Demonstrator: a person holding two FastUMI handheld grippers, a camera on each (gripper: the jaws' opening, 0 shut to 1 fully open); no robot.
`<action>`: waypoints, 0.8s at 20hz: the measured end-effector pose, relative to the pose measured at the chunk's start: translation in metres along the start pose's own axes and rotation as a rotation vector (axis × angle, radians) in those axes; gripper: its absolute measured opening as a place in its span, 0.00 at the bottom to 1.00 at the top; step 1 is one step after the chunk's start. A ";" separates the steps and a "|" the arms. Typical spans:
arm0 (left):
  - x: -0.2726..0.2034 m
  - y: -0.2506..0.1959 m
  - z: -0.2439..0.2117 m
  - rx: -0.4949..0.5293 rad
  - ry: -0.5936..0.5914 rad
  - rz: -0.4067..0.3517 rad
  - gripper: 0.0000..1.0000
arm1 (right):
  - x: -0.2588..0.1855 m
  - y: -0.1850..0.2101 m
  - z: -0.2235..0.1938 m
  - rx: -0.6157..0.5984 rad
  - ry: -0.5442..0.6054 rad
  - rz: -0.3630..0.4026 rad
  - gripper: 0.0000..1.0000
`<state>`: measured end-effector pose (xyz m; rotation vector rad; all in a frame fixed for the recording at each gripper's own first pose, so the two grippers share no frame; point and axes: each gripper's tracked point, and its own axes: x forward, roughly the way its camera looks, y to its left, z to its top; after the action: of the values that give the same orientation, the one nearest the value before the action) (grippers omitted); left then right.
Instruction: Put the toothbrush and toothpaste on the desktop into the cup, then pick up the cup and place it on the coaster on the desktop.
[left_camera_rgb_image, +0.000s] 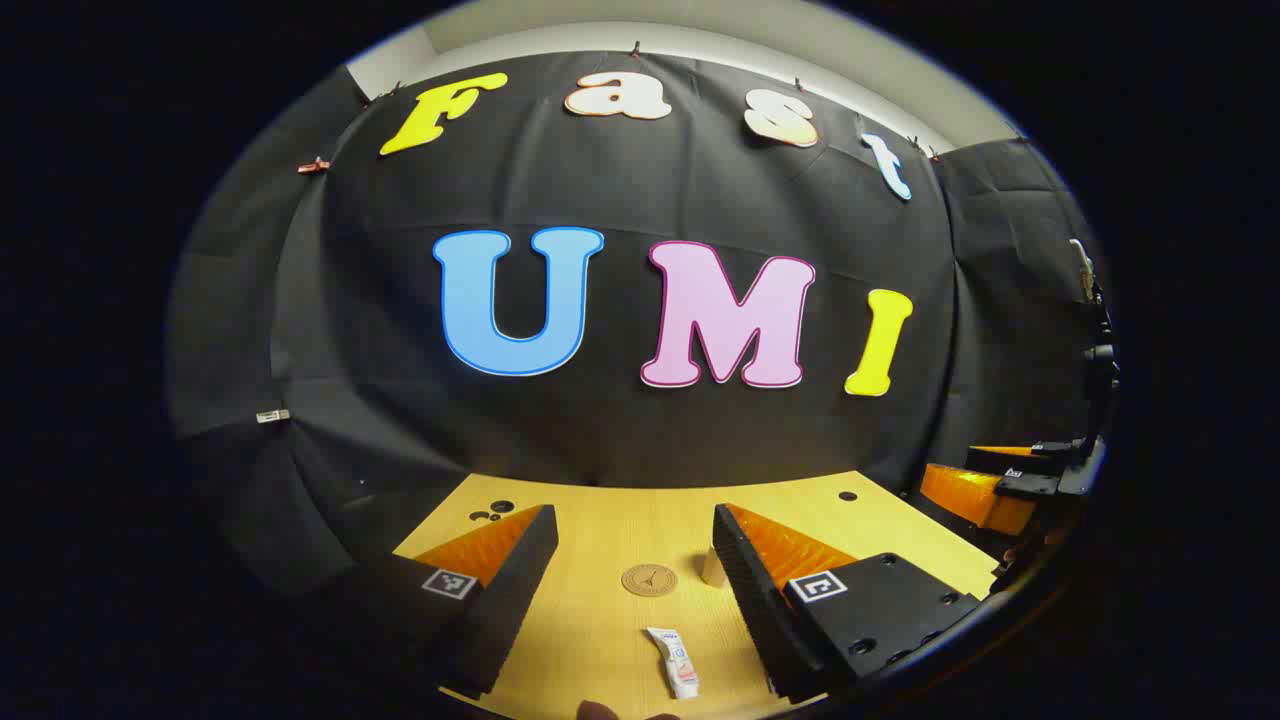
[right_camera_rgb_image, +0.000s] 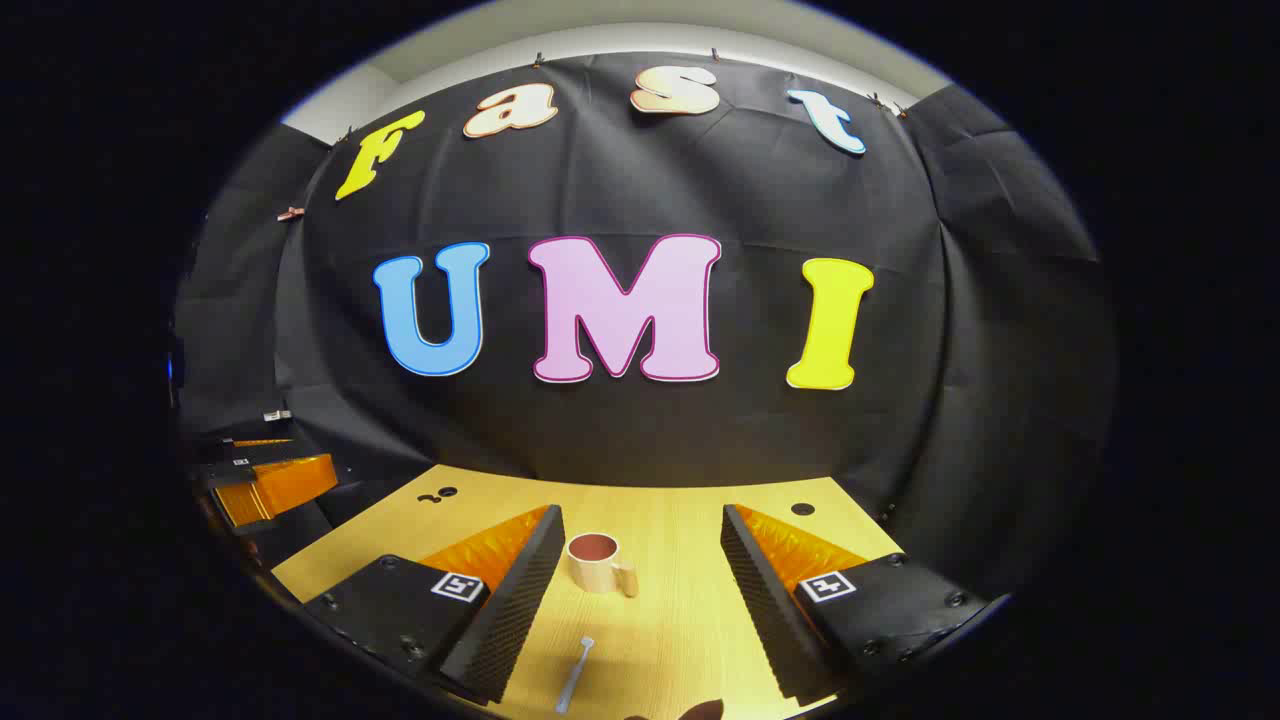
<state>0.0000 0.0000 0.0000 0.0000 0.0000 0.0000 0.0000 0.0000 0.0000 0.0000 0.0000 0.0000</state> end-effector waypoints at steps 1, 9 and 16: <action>0.001 -0.002 0.000 0.004 0.003 -0.002 0.97 | 0.001 -0.001 0.000 -0.003 0.001 0.001 0.97; 0.008 -0.006 -0.004 0.023 0.022 -0.005 0.97 | 0.008 -0.002 -0.003 -0.006 0.011 0.002 0.98; 0.016 -0.008 -0.013 0.016 0.046 -0.007 0.97 | 0.011 -0.002 -0.007 -0.024 0.021 0.003 0.97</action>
<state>0.0160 -0.0075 -0.0127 0.0161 0.0455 -0.0072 0.0107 -0.0018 -0.0068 -0.0243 0.0208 0.0034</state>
